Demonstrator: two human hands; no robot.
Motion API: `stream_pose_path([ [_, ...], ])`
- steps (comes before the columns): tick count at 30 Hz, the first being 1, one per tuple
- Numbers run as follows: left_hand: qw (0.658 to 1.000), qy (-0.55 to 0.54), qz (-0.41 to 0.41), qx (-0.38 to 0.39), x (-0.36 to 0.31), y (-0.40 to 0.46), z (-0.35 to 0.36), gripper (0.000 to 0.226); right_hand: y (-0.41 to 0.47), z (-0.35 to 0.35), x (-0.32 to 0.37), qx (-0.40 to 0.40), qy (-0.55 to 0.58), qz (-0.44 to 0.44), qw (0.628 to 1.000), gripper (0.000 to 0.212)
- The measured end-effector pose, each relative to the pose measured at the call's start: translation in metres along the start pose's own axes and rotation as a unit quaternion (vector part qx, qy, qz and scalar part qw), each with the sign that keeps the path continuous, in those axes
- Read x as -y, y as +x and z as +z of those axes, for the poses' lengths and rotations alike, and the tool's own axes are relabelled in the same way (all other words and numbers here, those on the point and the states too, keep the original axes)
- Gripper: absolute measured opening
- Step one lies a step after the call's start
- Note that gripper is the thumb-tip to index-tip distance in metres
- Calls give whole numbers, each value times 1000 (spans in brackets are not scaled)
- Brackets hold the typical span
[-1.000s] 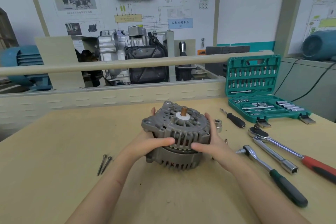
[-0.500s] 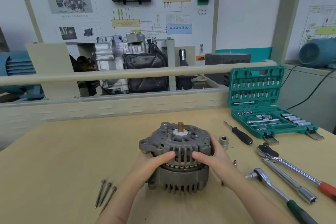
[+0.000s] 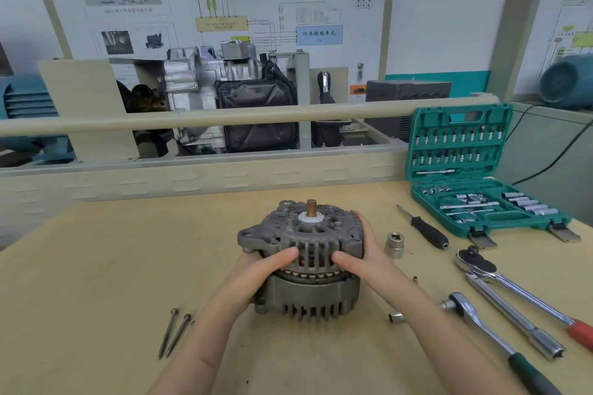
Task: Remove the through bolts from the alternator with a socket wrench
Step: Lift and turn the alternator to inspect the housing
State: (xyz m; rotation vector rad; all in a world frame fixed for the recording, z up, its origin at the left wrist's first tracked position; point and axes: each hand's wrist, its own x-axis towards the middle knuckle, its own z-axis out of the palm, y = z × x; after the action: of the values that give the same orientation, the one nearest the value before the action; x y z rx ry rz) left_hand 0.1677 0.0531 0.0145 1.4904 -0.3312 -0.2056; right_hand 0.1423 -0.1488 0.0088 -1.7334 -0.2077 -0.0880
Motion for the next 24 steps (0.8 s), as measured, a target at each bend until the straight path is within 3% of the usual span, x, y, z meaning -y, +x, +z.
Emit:
stream_pose_path([
  [5, 998, -4, -67, -9, 11, 5, -13, 77, -8, -2, -13, 69, 13, 21, 997, 122],
  [8, 997, 1, -73, -5, 14, 7, -17, 86, -8, -1, -17, 62, 30, 22, 997, 102],
  [11, 997, -5, -71, -5, 14, 7, -18, 90, -6, 1, -16, 41, 24, -1, 999, 107],
  [19, 996, -78, -33, -16, 13, 8, -9, 67, -6, 6, -14, 7, -29, -51, 998, 104],
  [24, 986, -162, -29, -32, 11, 4, 2, 54, -8, 5, -9, 50, -22, -47, 997, 110],
])
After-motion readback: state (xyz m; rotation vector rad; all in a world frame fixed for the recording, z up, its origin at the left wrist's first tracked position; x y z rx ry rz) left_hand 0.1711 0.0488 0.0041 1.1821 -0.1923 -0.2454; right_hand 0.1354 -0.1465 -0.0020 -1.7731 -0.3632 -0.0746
